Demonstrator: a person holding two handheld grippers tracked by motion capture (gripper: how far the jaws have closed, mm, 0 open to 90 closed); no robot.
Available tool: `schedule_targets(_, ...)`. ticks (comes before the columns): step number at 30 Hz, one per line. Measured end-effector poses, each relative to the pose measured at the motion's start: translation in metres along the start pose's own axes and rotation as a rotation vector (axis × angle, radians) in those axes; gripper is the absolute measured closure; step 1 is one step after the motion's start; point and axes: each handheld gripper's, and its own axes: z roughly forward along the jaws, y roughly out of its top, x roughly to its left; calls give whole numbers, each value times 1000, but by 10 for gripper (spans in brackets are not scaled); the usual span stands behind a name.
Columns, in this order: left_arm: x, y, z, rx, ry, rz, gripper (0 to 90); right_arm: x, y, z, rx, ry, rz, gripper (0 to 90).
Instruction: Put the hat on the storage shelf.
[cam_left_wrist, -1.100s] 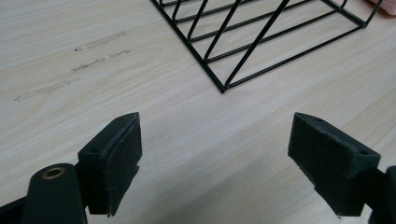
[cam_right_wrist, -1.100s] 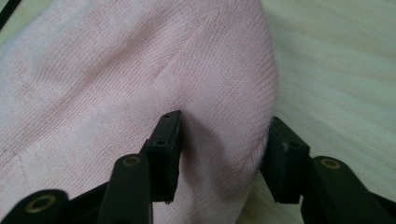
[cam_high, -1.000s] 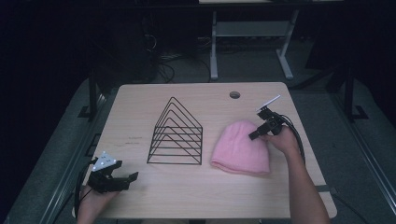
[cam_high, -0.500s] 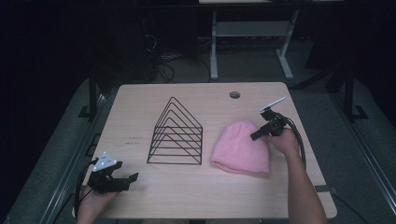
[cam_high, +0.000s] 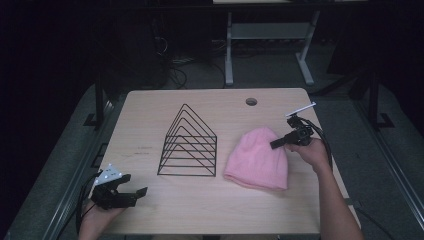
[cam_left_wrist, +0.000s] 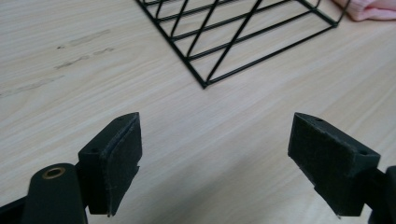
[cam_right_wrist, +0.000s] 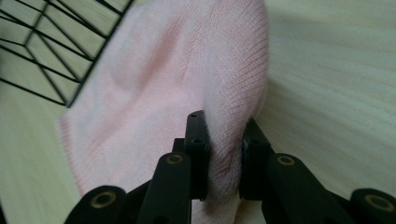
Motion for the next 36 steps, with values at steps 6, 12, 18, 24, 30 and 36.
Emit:
schedule_targets(6, -7, 8, -3, -18, -38, 14, 177, 13, -4, -22, -75, 41, -38, 771)
schedule_targets(12, -14, 18, -7, -15, -72, 45, 177, 30, -3, -44, -105, 47, -112, 771)
schedule_targets(18, -20, 30, -12, -33, -110, 59, 177, 58, 5, -66, -129, 39, -213, 771)
schedule_targets(24, -25, 41, -16, -15, -166, 97, 216, 81, 9, -76, -139, 16, -294, 771)
schedule_targets(30, -29, 55, -21, -17, -215, 118, 217, 105, 14, -90, -146, 4, -366, 773)
schedule_targets(36, -32, 74, -27, -28, -257, 139, 216, 121, 20, -102, -162, -7, -415, 774)
